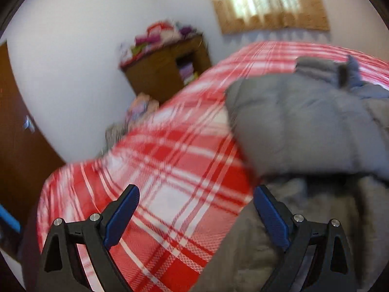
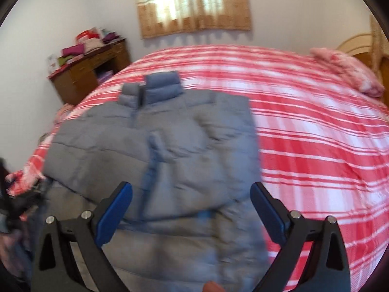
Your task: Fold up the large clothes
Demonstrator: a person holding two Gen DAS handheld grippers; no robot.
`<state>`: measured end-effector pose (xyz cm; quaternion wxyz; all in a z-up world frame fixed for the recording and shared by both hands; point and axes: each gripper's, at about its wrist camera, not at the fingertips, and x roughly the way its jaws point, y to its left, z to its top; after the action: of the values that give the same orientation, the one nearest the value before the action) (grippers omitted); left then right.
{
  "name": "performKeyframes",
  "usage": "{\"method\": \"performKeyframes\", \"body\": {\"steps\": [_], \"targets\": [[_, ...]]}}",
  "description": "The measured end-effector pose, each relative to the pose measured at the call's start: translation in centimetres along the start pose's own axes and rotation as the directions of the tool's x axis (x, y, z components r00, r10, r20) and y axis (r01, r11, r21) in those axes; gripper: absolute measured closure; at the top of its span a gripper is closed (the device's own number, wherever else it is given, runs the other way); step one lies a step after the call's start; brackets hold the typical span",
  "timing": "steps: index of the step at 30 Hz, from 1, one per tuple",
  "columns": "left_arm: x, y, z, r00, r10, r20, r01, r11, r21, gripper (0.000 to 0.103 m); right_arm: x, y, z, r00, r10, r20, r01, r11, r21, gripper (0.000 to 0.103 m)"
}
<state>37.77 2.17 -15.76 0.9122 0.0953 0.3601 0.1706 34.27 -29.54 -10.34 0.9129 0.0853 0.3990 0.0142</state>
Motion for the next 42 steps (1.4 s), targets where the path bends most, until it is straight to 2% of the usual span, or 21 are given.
{"method": "performKeyframes", "body": {"steps": [2,3,5,8,9,10,13,18,24,26,27,28,29,31,33,35,36,37,40,42], "targets": [[1.4,0.8,-0.3,0.999,0.017,-0.043,-0.019,0.999,-0.043,0.008,1.8,0.4,0.4,0.998,0.042,-0.041,-0.041,0.999,0.023,0.006],[1.8,1.2,-0.3,0.998,-0.002,-0.057,-0.001,0.998,-0.062,0.008,2.9,0.5,0.4,0.995,0.071,-0.065,-0.068,0.996,0.051,0.007],[2.3,1.7,-0.5,0.998,-0.003,-0.068,-0.003,0.996,-0.087,0.008,4.8,0.7,0.1,0.984,0.145,-0.104,-0.133,0.985,0.109,0.015],[2.5,1.5,-0.4,0.997,0.012,-0.072,-0.018,0.997,-0.081,0.008,6.3,1.9,-0.5,0.969,0.221,-0.112,-0.206,0.97,0.128,0.038],[2.5,1.4,-0.4,0.997,0.02,-0.071,-0.025,0.997,-0.076,0.008,6.5,2.5,-0.8,0.968,0.227,-0.111,-0.215,0.97,0.113,0.062],[2.5,1.3,-0.5,0.997,0.025,-0.069,-0.03,0.997,-0.072,0.008,6.3,2.9,-0.9,0.972,0.21,-0.106,-0.201,0.975,0.092,0.075],[2.3,1.3,-0.7,0.998,0.027,-0.064,-0.031,0.997,-0.074,0.008,4.8,3.7,-1.0,0.985,0.16,-0.067,-0.159,0.987,0.021,0.086],[2.5,1.7,-0.8,0.997,0.011,-0.081,-0.019,0.995,-0.096,0.008,1.8,0.8,-1.0,0.997,0.07,0.012,-0.071,0.997,0.036,0.087],[2.3,1.2,-0.7,0.996,0.014,-0.086,-0.02,0.998,-0.066,0.008,2.0,-2.3,-3.3,0.999,-0.012,-0.045,0.013,0.999,0.031,0.087],[2.1,1.0,-0.4,0.996,0.0,-0.094,-0.004,0.999,-0.048,0.008,1.8,-2.2,-3.3,0.999,-0.028,-0.039,0.028,1.0,0.006,0.081],[1.9,0.9,-0.1,0.994,-0.023,-0.104,0.02,0.999,-0.033,0.008,1.4,-2.2,-3.2,0.998,-0.055,-0.026,0.055,0.998,-0.007,0.066],[1.5,1.0,0.3,0.994,-0.04,-0.104,0.037,0.999,-0.026,0.008,0.8,-2.3,-3.2,0.998,-0.068,-0.017,0.068,0.998,-0.009,0.043],[0.5,1.3,1.1,0.994,-0.067,-0.087,0.065,0.998,-0.028,0.008,-0.2,-2.5,-2.8,0.998,-0.064,0.003,0.064,0.998,0.003,0.036],[-1.2,1.9,2.8,0.992,-0.113,-0.048,0.111,0.993,-0.046,0.008,-1.6,-3.0,-2.1,0.994,-0.101,0.038,0.1,0.995,0.025,0.037],[-3.1,2.1,5.2,0.985,-0.17,-0.005,0.169,0.983,-0.067,0.008,-3.9,-3.4,-1.0,0.986,-0.117,0.117,0.11,0.992,0.068,0.037],[-4.5,1.2,7.4,0.974,-0.226,0.03,0.227,0.971,-0.074,0.008,-5.1,-3.1,0.2,0.977,-0.129,0.171,0.114,0.989,0.097,0.045],[-4.9,0.3,8.4,0.967,-0.25,0.041,0.253,0.965,-0.071,0.008,-5.1,-2.7,0.8,0.978,-0.104,0.181,0.087,0.991,0.099,0.053],[-5.1,-0.7,9.1,0.961,-0.271,0.049,0.274,0.96,-0.067,0.008,-4.7,-2.2,1.2,0.98,-0.083,0.182,0.066,0.993,0.095,0.06],[-4.6,-5.2,10.6,0.943,-0.325,0.066,0.328,0.944,-0.039,0.008,-1.4,0.3,2.4,0.99,-0.029,0.137,0.023,0.999,0.044,0.063],[-3.2,-7.8,10.6,0.952,-0.298,0.062,0.3,0.954,-0.017,0.008,0.8,1.1,2.6,0.993,-0.037,0.113,0.034,0.999,0.031,0.063]]}}
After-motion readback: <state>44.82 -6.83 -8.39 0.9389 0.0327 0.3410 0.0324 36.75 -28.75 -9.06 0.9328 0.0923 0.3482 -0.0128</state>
